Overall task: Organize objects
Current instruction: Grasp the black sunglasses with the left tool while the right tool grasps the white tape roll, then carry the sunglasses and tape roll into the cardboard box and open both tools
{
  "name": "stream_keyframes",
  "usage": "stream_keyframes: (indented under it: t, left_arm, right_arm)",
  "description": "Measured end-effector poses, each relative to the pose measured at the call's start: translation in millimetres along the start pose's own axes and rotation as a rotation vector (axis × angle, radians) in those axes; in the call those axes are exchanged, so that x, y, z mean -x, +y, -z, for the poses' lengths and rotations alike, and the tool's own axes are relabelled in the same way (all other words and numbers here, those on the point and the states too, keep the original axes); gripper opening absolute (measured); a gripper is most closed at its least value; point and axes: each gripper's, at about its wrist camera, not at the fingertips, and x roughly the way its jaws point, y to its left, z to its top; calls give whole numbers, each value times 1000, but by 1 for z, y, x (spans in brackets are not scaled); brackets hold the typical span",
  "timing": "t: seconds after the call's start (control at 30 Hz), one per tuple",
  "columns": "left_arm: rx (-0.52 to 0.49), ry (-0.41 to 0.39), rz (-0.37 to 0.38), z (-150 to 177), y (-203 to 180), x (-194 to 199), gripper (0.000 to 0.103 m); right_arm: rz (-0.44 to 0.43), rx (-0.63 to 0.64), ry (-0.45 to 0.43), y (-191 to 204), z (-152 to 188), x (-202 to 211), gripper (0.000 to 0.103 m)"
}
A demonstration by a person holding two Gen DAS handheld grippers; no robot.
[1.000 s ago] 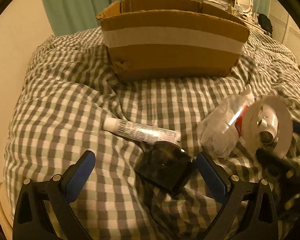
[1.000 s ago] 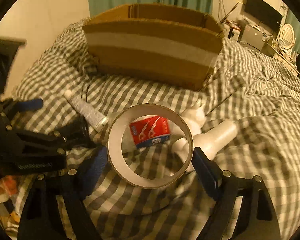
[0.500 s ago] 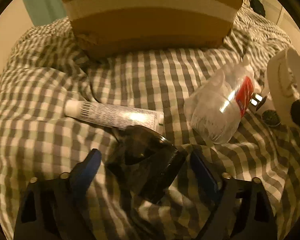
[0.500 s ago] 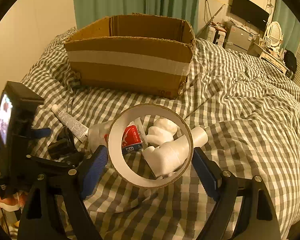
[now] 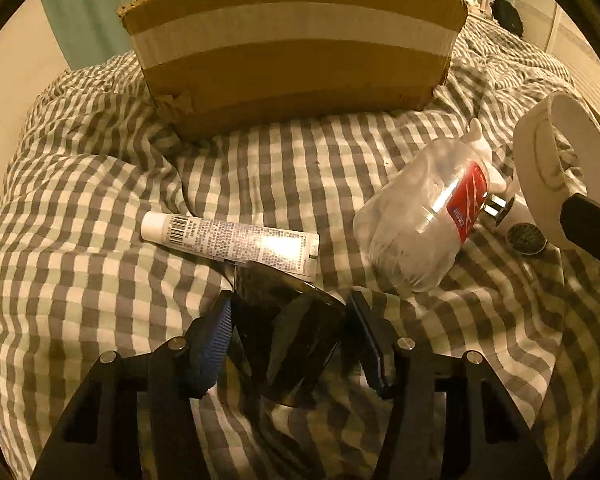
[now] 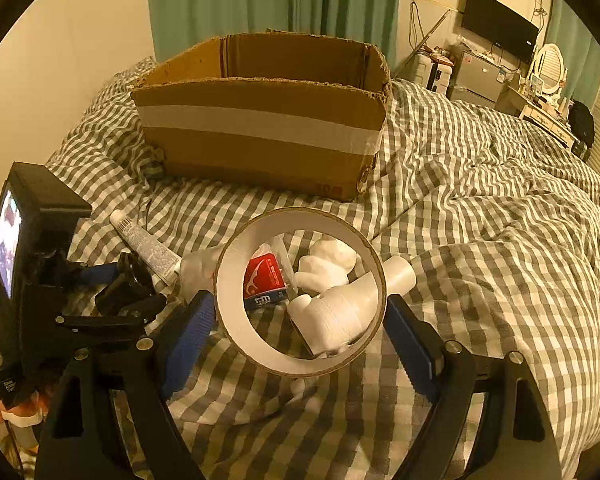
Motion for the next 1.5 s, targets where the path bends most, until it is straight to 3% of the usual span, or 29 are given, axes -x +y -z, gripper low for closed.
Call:
stream_keyframes:
  t: [0.13,0.43,0.8,0.93,1.23,1.5]
  left_arm:
    - [16,-19,9,0,3,8,58]
    - [20,-155,-7,-9,5,61,58]
    - [31,-437,-34,-79,19,152,58]
    - [32,-482,-18,-118,25,163,58]
    - [11,-491,-2,-212,39,126,58]
    - [6,-408,0,-276,53,46,58]
  right_arm:
    - [3,0,-6,1,-1,3,85]
    - [-12,-1,-75,0,-15,31,85]
    - [-54,-40,-218,-17,-67,79,85]
    - [-61,-40,-253,-25,-100,85,85]
    - [-82,-45,-307,-46,-202,66,85]
    - [-114,-72,-204,-58,-277,-35,85]
